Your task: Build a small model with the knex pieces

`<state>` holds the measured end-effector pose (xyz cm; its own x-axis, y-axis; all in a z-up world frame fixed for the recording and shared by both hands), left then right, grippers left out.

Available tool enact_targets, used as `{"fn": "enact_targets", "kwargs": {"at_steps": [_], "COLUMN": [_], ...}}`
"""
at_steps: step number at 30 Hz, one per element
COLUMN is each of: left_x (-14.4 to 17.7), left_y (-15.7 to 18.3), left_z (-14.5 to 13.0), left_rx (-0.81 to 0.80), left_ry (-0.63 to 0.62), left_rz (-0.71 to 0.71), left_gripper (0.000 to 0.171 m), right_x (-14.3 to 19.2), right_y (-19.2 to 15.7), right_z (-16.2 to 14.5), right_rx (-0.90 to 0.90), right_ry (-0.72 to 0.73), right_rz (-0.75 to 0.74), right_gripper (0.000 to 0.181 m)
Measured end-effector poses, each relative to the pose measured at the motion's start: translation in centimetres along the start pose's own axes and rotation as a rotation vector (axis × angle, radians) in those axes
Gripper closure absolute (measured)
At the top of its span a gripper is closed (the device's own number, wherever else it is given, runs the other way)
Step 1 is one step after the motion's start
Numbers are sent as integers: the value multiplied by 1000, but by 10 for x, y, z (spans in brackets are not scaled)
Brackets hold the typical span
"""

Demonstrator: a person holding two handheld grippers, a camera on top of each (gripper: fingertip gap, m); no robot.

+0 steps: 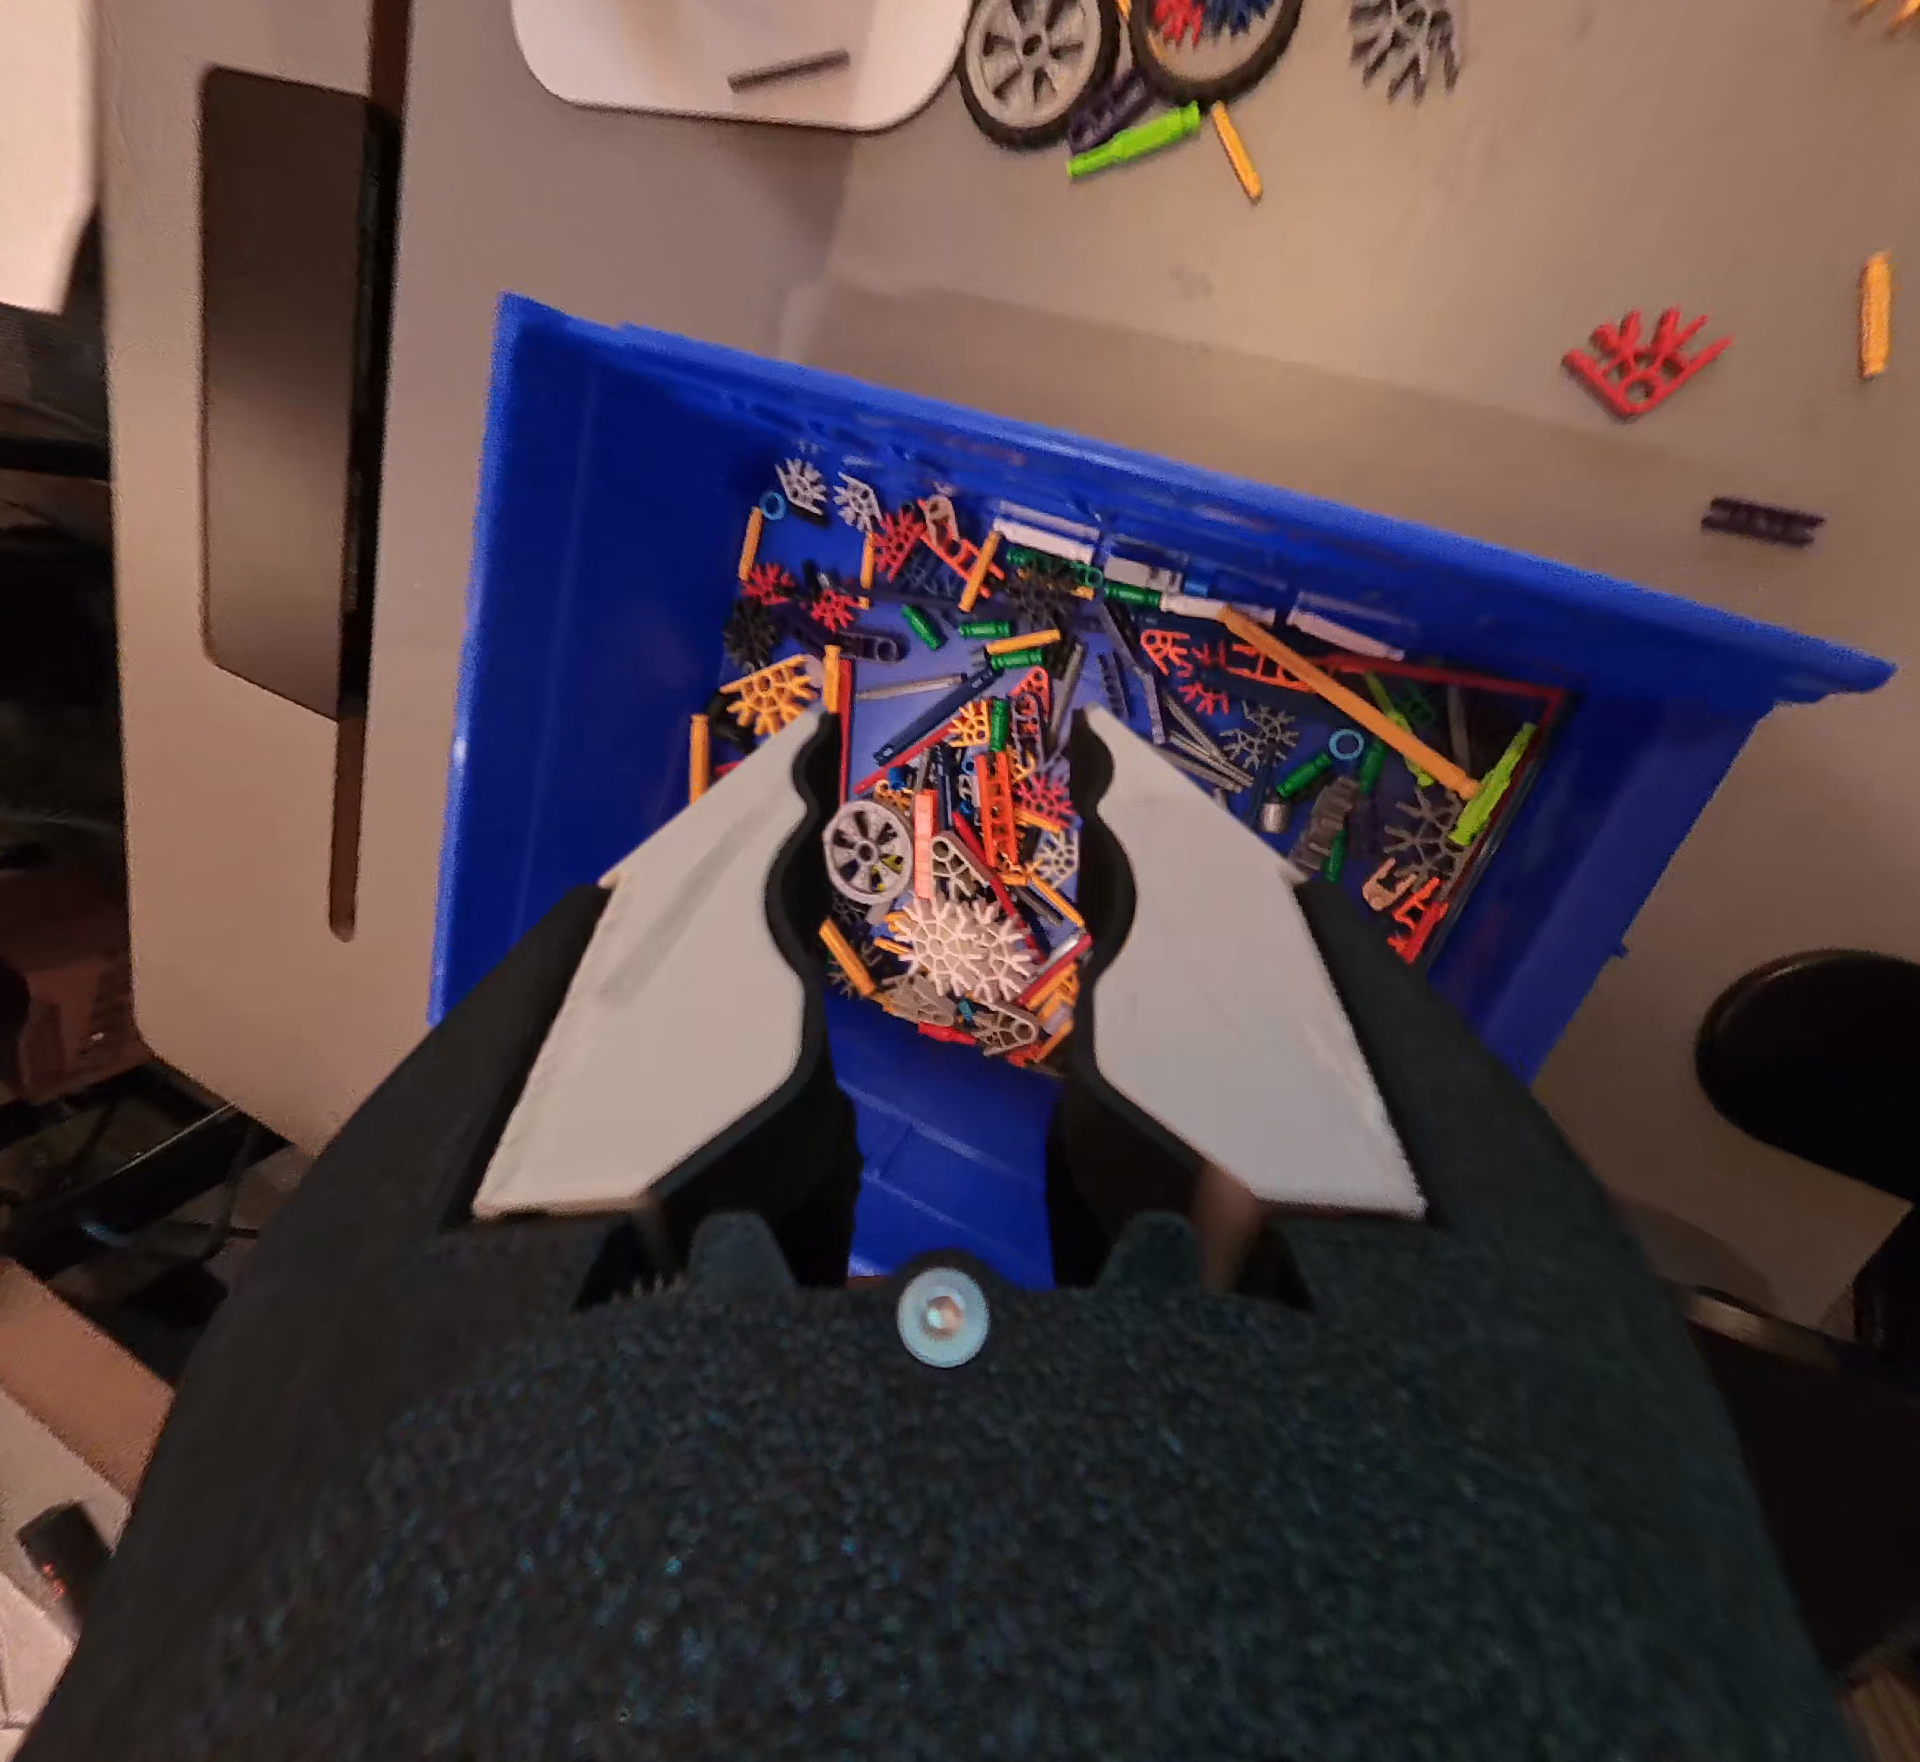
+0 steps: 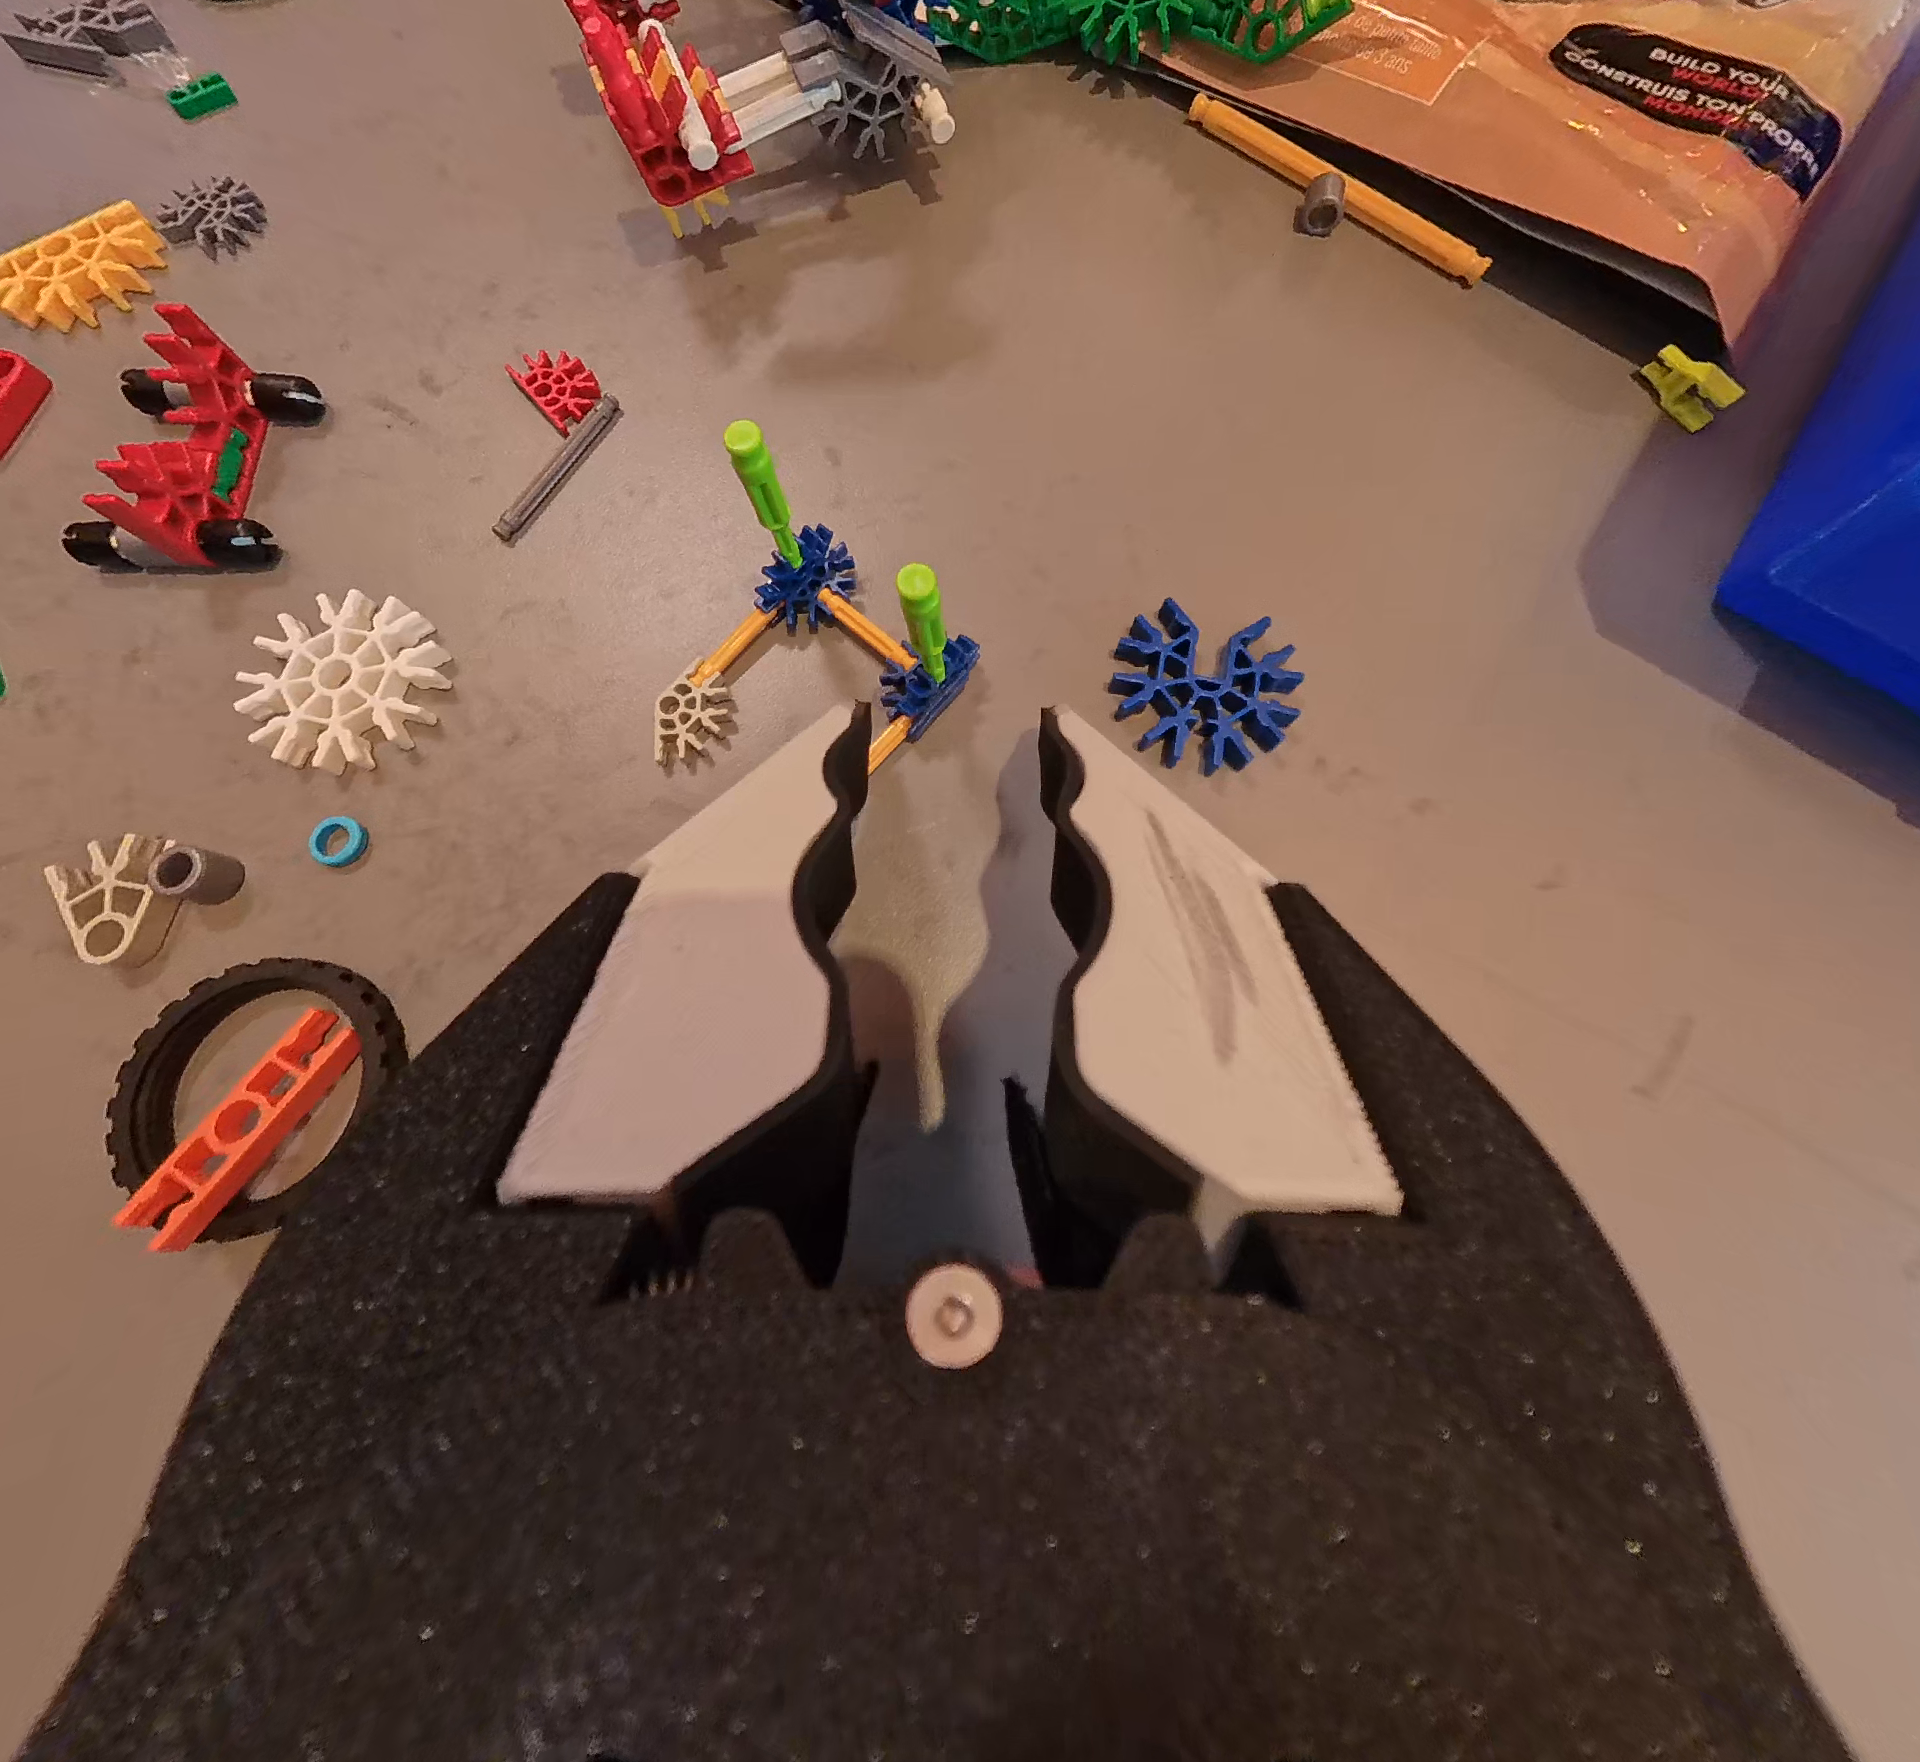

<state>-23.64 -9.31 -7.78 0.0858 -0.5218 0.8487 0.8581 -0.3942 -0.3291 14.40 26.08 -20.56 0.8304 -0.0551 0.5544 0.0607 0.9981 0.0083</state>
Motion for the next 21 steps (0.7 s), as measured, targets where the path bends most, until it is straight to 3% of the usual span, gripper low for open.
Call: {"fn": "enact_targets", "kwargs": {"at_steps": [12,21], "left_x": [-49,-52], "left_y": [15,34], "left_z": [-45,-60], "left_rx": [38,37], "left_ry": [-169,-219], "left_rz": [-166,-298], "left_gripper": [126,98], "right_x": [-1,-1], "right_y": [0,0], "right_z": [-1,-1], "right_rx": [-1,-4], "right_ry": [-8,-10], "right_rz": [0,3], "right_gripper": [149,149]}}
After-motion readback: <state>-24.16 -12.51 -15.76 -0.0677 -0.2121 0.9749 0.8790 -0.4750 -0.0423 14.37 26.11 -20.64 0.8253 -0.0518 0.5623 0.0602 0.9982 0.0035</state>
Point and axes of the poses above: each gripper's, where its closed fingertips meet, x back along the fingers, z out of its top, y = z × x across the jaws, the point moved 6 cm from there along x, back along the fingers, and after that the axes turned 6 degrees about y, right-handed, at the moved point
